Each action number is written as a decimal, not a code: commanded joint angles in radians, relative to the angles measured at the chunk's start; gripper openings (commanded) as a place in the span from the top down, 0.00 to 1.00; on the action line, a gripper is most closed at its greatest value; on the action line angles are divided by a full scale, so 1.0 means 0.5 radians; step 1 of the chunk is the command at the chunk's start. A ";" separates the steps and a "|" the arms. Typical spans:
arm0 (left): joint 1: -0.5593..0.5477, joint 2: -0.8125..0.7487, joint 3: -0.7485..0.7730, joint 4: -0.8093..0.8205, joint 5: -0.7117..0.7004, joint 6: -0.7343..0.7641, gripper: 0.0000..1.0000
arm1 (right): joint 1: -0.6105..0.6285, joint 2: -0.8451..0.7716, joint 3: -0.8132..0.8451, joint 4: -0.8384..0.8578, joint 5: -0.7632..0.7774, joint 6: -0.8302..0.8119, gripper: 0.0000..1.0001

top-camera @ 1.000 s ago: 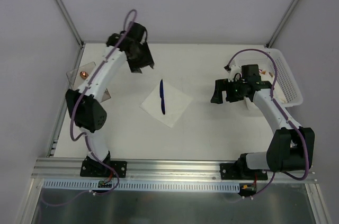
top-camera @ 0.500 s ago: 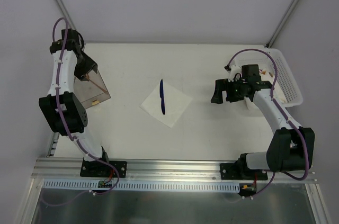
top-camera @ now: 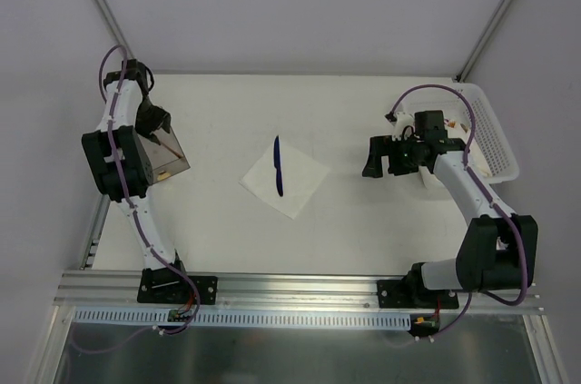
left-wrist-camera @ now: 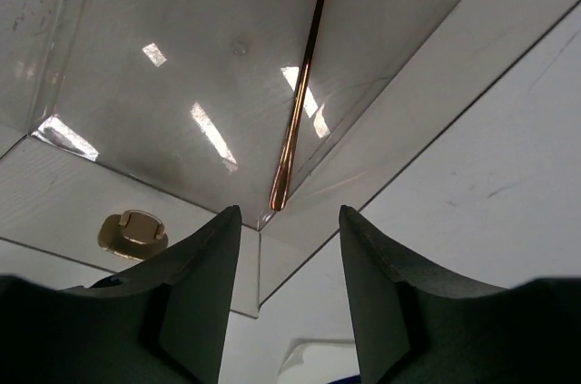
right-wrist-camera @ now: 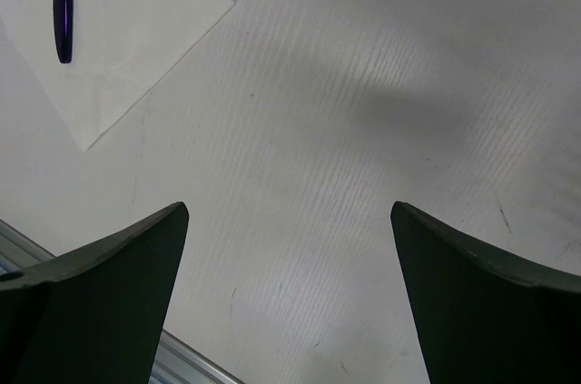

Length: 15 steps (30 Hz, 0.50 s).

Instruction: Place the utensils on the paper napkin and roll it up

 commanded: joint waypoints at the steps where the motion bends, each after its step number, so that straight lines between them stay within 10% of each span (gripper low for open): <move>1: 0.019 0.114 0.105 -0.034 -0.096 -0.158 0.53 | -0.024 0.021 0.096 -0.031 0.007 0.011 0.01; 15: 0.096 0.540 0.433 -0.034 -0.173 -0.093 0.51 | -0.036 0.076 0.102 -0.037 0.025 0.008 0.01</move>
